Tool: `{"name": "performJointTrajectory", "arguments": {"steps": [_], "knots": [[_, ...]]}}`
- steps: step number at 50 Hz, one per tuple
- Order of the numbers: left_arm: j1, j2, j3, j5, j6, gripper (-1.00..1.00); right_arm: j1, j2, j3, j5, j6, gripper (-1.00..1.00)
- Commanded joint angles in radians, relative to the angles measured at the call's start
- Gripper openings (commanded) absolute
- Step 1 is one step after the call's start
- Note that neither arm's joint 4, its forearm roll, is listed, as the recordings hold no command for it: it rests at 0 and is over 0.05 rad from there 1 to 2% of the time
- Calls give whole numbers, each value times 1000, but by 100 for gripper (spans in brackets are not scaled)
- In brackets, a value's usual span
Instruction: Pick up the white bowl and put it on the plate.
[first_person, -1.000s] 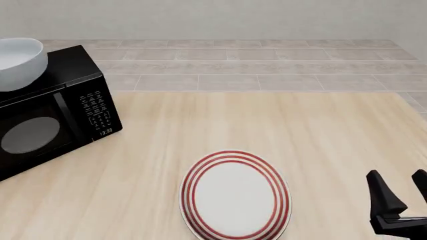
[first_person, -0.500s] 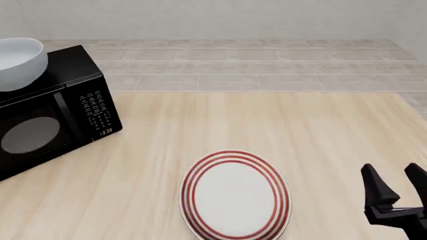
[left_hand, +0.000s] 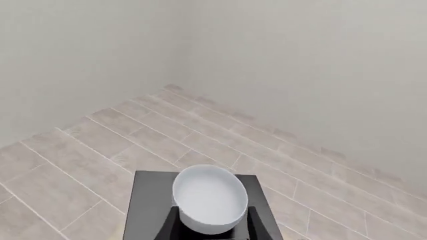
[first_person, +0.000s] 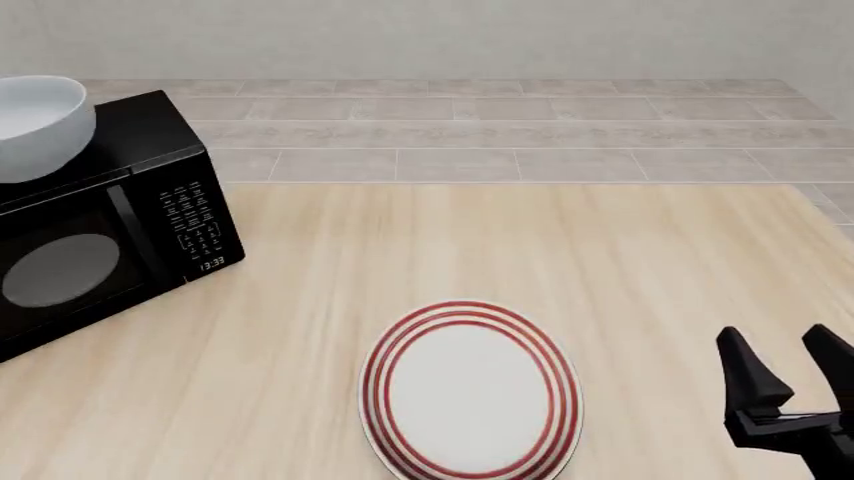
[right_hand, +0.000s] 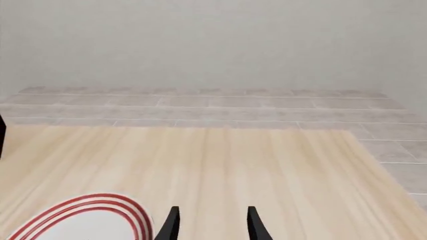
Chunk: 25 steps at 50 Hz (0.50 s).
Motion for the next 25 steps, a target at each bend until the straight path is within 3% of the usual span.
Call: {"name": "performJointTrajectory", "arguments": {"steps": [1, 8, 14, 17, 18, 19, 21, 25], "knots": [[67, 162, -127, 53, -15, 100, 8, 35, 0, -28, 4, 100], [79, 277, -251, 97, -10, 100, 10, 101, 0, -88, 3, 100], [101, 346, -304, 117, 10, 100, 15, 154, 0, -134, 6, 100], [105, 337, -227, 57, 14, 100, 18, 169, 0, -147, 6, 100], [104, 345, -230, 56, 20, 100, 19, 173, 0, -151, 7, 100], [108, 375, -300, 98, 26, 100, 19, 178, 0, -154, 7, 100], [110, 383, -253, 66, 13, 100, 23, 174, 0, -149, 2, 100], [113, 443, -351, 119, 17, 100, 31, 139, 0, -117, -3, 100]]}}
